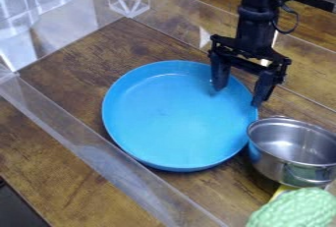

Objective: Put the white object in the blue tray

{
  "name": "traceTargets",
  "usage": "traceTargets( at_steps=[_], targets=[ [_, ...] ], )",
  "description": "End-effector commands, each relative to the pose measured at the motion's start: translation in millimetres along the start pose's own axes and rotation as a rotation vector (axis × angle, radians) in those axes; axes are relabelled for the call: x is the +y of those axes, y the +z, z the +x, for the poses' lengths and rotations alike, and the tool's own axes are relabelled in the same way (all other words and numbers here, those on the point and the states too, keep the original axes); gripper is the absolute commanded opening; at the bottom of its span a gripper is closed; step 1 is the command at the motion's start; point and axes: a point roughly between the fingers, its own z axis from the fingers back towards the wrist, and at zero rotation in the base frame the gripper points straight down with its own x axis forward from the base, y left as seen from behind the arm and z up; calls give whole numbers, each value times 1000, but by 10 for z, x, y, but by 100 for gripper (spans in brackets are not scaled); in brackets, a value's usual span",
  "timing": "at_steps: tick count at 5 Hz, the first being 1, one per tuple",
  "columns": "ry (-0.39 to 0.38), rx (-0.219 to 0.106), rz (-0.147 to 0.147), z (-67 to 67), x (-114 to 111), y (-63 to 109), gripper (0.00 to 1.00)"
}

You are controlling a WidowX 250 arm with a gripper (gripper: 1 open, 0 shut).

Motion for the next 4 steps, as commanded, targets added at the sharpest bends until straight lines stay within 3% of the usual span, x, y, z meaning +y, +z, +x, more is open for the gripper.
traceTargets(
  at_steps=[1,2,4],
  targets=[
    [-23,-58,6,116,-69,144,100],
    [-23,-58,10,161,-63,102,100],
    [-10,-71,-15,119,-264,97,100]
  ],
)
